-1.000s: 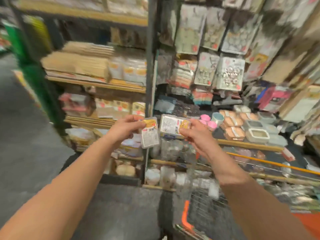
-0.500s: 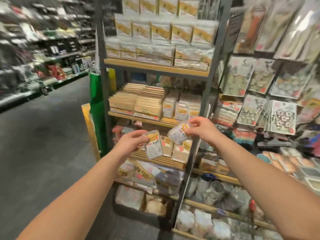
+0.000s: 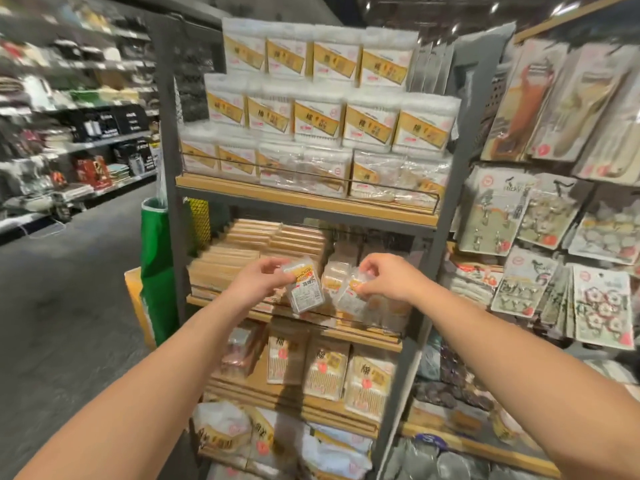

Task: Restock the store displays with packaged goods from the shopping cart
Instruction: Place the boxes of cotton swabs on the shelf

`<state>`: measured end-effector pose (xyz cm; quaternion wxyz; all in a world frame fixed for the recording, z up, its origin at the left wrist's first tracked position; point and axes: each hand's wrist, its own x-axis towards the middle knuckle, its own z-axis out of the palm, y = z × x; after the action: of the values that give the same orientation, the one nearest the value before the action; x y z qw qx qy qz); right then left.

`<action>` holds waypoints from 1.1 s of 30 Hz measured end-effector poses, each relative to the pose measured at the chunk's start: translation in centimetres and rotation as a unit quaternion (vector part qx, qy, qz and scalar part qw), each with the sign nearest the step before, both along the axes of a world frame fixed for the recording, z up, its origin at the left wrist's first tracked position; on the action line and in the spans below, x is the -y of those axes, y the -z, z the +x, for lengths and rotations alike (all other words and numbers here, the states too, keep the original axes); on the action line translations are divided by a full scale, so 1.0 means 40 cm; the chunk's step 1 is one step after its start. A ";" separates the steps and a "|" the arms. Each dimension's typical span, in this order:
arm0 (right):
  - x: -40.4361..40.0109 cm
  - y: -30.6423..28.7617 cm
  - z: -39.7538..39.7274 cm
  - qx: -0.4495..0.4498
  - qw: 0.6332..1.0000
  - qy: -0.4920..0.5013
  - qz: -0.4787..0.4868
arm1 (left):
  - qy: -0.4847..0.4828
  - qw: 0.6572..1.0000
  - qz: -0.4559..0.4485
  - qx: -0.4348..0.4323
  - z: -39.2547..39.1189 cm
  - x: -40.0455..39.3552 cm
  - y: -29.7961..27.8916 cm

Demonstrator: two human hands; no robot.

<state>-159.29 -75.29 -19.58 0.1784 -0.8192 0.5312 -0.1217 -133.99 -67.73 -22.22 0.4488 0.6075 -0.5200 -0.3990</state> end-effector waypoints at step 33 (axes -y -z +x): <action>0.048 0.035 -0.017 0.254 0.960 0.062 0.103 | 0.361 0.931 0.022 0.050 -0.091 0.333 -0.022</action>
<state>-159.97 -77.19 -20.97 0.3824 -0.7040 0.5281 -0.2814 -137.64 -81.04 -21.35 0.2348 0.4072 -0.7171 -0.5147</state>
